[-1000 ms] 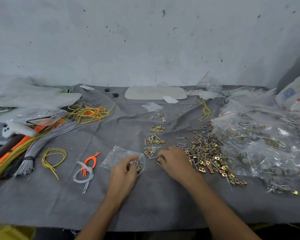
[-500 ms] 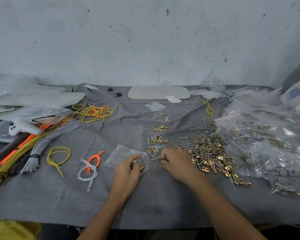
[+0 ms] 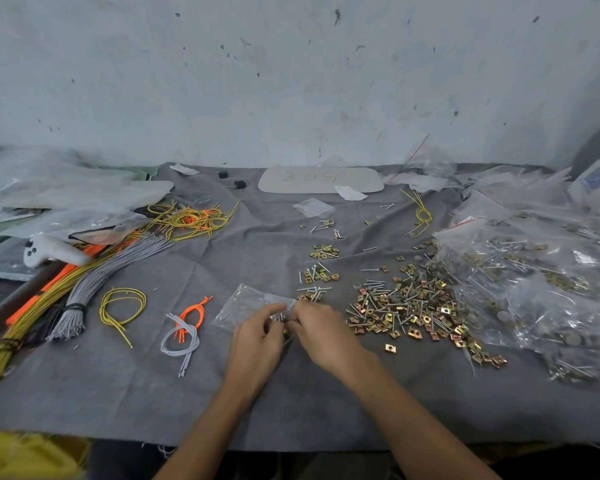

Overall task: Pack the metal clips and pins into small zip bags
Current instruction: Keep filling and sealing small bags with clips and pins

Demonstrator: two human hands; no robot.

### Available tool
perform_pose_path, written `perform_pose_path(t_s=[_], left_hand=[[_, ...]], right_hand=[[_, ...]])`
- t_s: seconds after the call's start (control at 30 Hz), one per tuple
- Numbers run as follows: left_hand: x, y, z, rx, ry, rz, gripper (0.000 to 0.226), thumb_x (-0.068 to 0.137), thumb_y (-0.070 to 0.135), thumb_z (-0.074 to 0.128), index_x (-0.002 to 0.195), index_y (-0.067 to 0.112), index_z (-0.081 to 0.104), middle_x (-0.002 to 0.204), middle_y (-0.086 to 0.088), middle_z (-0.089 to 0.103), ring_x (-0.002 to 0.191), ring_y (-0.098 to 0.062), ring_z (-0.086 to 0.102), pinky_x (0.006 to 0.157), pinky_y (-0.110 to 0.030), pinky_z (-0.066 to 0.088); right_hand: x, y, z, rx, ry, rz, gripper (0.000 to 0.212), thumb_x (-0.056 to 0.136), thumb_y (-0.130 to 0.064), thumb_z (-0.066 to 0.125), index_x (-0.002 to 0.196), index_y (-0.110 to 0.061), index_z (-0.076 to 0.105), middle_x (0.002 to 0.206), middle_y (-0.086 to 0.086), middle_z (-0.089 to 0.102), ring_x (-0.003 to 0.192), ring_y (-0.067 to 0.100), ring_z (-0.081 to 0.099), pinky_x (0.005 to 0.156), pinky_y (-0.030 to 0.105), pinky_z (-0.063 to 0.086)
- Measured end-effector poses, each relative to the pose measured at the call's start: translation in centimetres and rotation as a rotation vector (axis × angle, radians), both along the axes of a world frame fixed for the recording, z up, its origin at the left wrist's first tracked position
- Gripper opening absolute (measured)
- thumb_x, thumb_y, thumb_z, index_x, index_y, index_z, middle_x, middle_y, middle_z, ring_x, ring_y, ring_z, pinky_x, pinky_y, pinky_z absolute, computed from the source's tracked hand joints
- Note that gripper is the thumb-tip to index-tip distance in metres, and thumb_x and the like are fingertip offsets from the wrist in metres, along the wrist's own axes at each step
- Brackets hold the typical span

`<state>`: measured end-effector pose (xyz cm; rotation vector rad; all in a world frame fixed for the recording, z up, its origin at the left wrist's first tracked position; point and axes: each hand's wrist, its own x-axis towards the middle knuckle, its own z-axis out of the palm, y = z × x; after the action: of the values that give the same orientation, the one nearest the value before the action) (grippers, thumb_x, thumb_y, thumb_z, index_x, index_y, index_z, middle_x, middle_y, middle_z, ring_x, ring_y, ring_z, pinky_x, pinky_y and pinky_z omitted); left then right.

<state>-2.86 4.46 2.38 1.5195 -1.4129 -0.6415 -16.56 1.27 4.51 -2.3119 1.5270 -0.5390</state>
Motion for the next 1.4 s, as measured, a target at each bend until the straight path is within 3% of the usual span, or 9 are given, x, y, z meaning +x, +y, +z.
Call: perform_pose_path(t_s=[0.17,0.3,0.47,0.67,0.83,1.0,1.13,1.3,1.4], left_hand=[[0.0,0.0,0.1,0.024,0.016,0.004,0.05,0.076,0.032,0.044,0.117,0.024,0.072,0.08,0.014,0.073,0.076,0.005,0.064,0.069,-0.012,0.046],[0.2,-0.2,-0.1,0.026,-0.005,0.011,0.051,0.077,0.033,0.042,0.118,0.025,0.072,0.079,0.009,0.072,0.071,0.002,0.061,0.069,-0.02,0.045],[0.1,-0.2,-0.2,0.03,-0.005,0.023,0.05,0.077,0.032,0.043,0.117,0.024,0.072,0.082,0.01,0.073,0.074,0.004,0.063,0.073,-0.023,0.049],[0.1,-0.1,-0.1,0.035,-0.014,0.029,0.047,0.079,0.034,0.044,0.115,0.026,0.073,0.092,0.012,0.075,0.084,0.005,0.065,0.077,-0.013,0.047],[0.1,-0.1,-0.1,0.044,-0.007,0.031,0.041,0.084,0.027,0.048,0.116,0.025,0.073,0.096,0.01,0.076,0.09,-0.007,0.067,0.084,-0.026,0.051],[0.1,-0.1,0.0,0.046,0.002,0.033,0.047,0.079,0.032,0.044,0.116,0.028,0.073,0.093,0.009,0.076,0.09,-0.007,0.067,0.083,-0.027,0.051],[0.1,-0.1,0.0,0.051,0.019,0.03,0.047,0.079,0.031,0.044,0.115,0.028,0.073,0.084,0.006,0.074,0.078,-0.006,0.064,0.077,-0.028,0.05],[0.2,-0.3,-0.4,0.043,-0.006,0.035,0.037,0.09,0.016,0.05,0.117,0.026,0.073,0.09,0.002,0.076,0.081,-0.012,0.064,0.081,-0.033,0.052],[0.3,-0.4,-0.5,0.033,-0.021,0.032,0.036,0.093,0.008,0.052,0.117,0.024,0.073,0.091,0.002,0.076,0.08,-0.009,0.063,0.079,-0.028,0.05]], right_hand=[[-0.3,0.0,-0.2,-0.03,-0.138,-0.039,0.006,0.095,-0.029,0.063,0.095,-0.024,0.067,0.095,0.001,0.071,0.094,0.027,0.066,0.079,0.039,0.052],[-1.3,0.1,-0.4,-0.028,-0.265,-0.06,0.015,0.096,-0.021,0.061,0.104,-0.024,0.074,0.098,-0.005,0.075,0.093,0.015,0.068,0.083,0.033,0.052],[-0.8,0.6,-0.9,0.024,-0.339,-0.047,0.009,0.093,-0.021,0.062,0.101,-0.027,0.063,0.096,-0.004,0.074,0.096,0.018,0.068,0.085,0.037,0.053],[-1.6,-1.3,0.0,-0.01,-0.296,-0.105,0.007,0.093,-0.028,0.063,0.089,-0.023,0.065,0.085,-0.006,0.072,0.086,0.015,0.066,0.079,0.037,0.053],[-2.8,-4.6,1.2,-0.059,-0.058,-0.127,0.016,0.096,-0.018,0.053,0.089,-0.018,0.068,0.094,0.001,0.069,0.092,0.025,0.063,0.081,0.038,0.051],[-1.6,-6.0,1.2,-0.063,0.067,0.063,0.022,0.098,-0.019,0.056,0.111,-0.019,0.074,0.113,0.008,0.068,0.108,0.029,0.059,0.092,0.038,0.049],[-1.8,-6.6,1.2,-0.053,0.211,0.085,0.027,0.099,-0.015,0.052,0.114,-0.02,0.074,0.11,0.017,0.064,0.106,0.037,0.059,0.086,0.038,0.051],[-2.2,-6.6,1.2,-0.041,0.27,0.026,0.029,0.095,-0.01,0.058,0.118,-0.023,0.07,0.119,0.014,0.065,0.111,0.034,0.061,0.091,0.039,0.053],[-2.1,-6.5,1.3,-0.028,0.273,-0.013,0.018,0.094,-0.012,0.055,0.103,-0.015,0.07,0.112,0.015,0.067,0.105,0.035,0.062,0.083,0.036,0.049]])
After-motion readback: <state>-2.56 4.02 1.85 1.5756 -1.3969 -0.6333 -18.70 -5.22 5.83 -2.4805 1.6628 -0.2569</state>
